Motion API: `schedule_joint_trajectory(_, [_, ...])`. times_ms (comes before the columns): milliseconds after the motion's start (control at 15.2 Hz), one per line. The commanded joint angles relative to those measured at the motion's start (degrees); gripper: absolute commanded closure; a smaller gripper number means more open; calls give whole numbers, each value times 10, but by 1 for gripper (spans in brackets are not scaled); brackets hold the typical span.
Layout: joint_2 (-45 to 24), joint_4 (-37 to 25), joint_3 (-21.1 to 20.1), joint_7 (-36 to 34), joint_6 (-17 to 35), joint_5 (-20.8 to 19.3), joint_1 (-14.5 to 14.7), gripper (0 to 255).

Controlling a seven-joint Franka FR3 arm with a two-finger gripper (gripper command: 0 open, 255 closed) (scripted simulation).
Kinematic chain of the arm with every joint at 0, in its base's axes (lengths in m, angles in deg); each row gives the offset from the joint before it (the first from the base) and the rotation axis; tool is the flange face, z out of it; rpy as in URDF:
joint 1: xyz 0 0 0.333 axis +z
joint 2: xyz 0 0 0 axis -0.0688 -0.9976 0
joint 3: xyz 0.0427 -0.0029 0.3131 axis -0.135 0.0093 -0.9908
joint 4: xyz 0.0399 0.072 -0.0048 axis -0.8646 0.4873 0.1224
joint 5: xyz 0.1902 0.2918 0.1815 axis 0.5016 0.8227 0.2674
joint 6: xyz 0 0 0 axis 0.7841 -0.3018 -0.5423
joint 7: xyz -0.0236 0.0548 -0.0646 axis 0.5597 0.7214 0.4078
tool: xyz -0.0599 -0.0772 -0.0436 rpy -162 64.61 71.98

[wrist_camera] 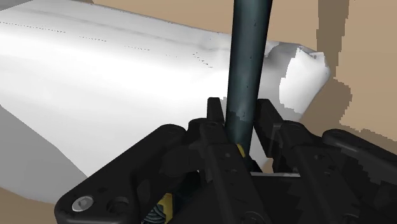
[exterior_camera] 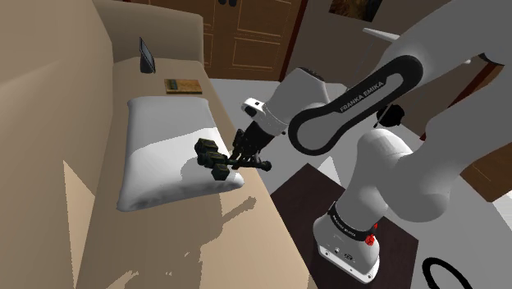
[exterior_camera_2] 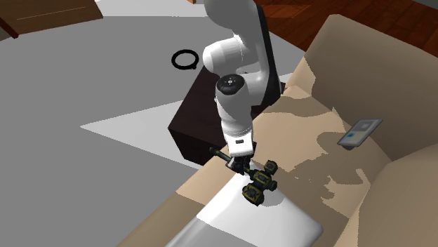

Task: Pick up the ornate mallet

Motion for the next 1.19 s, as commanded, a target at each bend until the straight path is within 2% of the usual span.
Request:
schedule_joint_trajectory(0, [-1, 0, 1, 0, 1, 1, 1, 255])
schedule_joint_trajectory(462, [69, -17, -44, -28, -89, -21, -44, 255])
schedule_joint_trajectory(990, [131, -48, -71, -50, -183, -31, -65, 255])
schedule_joint_trajectory(1122, [132, -48, -72, -50, -185, -31, -65, 255])
